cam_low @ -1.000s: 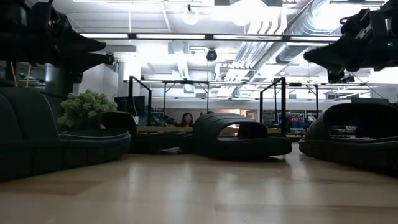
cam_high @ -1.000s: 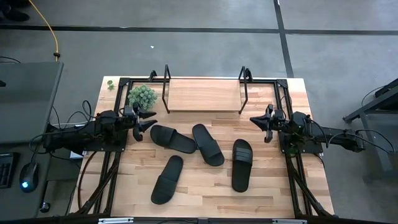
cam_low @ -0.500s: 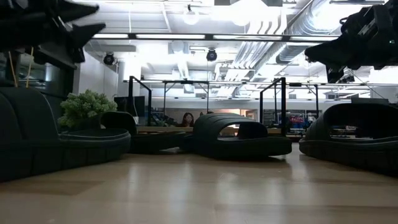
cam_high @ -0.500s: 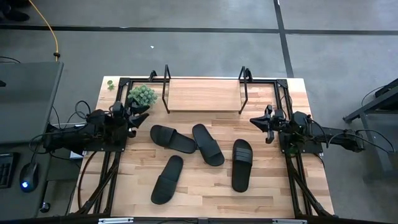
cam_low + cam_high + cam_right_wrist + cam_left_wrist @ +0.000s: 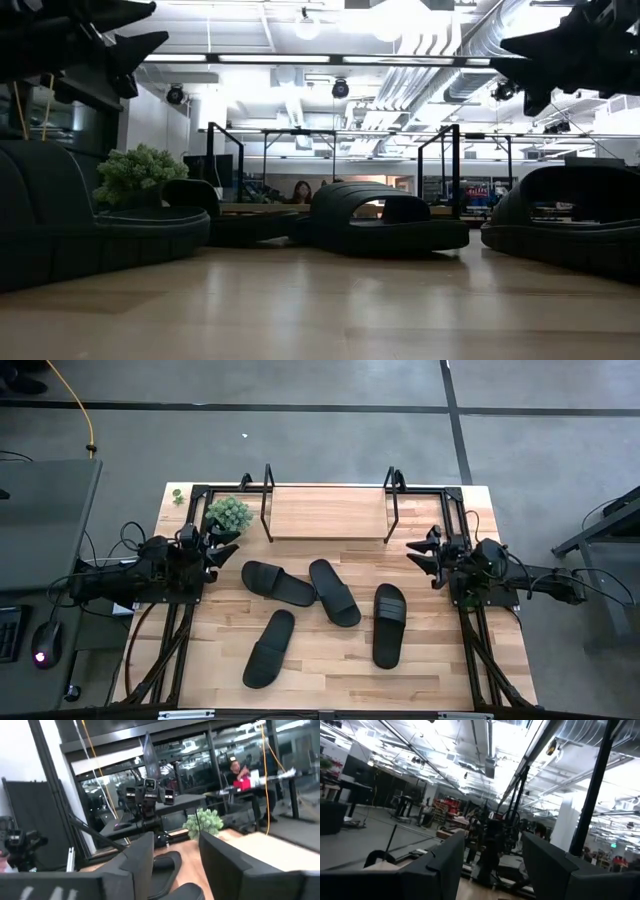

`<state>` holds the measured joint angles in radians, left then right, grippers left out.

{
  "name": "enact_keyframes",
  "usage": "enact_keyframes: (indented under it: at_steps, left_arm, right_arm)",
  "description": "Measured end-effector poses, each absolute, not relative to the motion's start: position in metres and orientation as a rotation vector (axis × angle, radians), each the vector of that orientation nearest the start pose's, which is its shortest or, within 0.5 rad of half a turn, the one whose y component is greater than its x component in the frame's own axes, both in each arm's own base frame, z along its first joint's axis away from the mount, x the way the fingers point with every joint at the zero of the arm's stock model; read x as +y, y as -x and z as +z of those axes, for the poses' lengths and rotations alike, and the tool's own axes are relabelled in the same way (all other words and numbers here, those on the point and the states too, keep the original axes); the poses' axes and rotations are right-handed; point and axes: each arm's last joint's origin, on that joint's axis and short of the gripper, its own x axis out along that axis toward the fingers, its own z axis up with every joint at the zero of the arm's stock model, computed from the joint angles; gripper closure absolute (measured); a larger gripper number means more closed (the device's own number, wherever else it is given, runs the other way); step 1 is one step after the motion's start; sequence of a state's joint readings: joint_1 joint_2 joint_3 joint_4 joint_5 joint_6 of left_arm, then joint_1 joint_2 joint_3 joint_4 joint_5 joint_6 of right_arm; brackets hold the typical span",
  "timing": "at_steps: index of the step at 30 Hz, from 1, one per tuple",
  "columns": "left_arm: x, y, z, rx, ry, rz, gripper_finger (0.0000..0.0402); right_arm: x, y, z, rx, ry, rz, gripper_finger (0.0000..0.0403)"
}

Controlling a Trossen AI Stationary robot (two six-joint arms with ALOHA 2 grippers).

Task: Pick and place slides into the shelf
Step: Put the black slide on the shelf

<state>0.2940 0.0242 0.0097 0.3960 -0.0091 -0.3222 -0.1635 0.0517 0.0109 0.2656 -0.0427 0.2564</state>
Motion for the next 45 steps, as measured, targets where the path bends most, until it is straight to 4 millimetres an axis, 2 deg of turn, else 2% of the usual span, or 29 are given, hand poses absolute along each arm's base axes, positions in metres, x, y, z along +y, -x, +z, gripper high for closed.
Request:
enact_keyframes:
  at_steps: [7, 10, 14, 23, 27, 31, 36, 40, 45]
  left_arm:
    - [0.026, -0.088, 0.202, -0.426, 0.311, 0.209, 0.0218]
    - [0.026, -0.088, 0.202, -0.426, 0.311, 0.209, 0.0218]
    - [0.026, -0.088, 0.202, -0.427, 0.311, 0.208, 0.0218]
    - [0.026, -0.087, 0.205, -0.457, 0.364, 0.191, 0.0218]
    - [0.026, -0.087, 0.204, -0.457, 0.380, 0.187, 0.0218]
    - [0.026, -0.087, 0.204, -0.456, 0.380, 0.186, 0.0218]
    - [0.025, -0.087, 0.207, -0.453, 0.377, 0.169, 0.0218]
    - [0.023, -0.081, 0.229, -0.456, 0.362, 0.160, 0.0218]
    - [0.022, -0.076, 0.261, -0.268, 0.328, 0.209, 0.0218]
  right_arm:
    - [-0.014, -0.097, 0.188, -0.231, -0.234, -0.083, 0.0186]
    - [-0.016, -0.097, 0.188, -0.239, -0.220, -0.150, 0.0166]
    - [-0.018, -0.096, 0.188, -0.247, -0.225, -0.222, 0.0160]
    - [-0.017, -0.095, 0.196, -0.316, -0.219, -0.167, 0.0160]
    - [-0.014, -0.090, 0.216, -0.356, -0.228, -0.089, 0.0160]
    - [-0.009, -0.085, 0.232, -0.319, -0.215, -0.010, 0.0160]
    - [-0.006, -0.075, 0.265, -0.320, -0.128, -0.027, 0.0160]
    - [-0.005, -0.069, 0.293, -0.270, -0.066, -0.092, 0.0160]
    - [-0.007, -0.070, 0.327, -0.143, -0.047, -0.169, 0.0160]
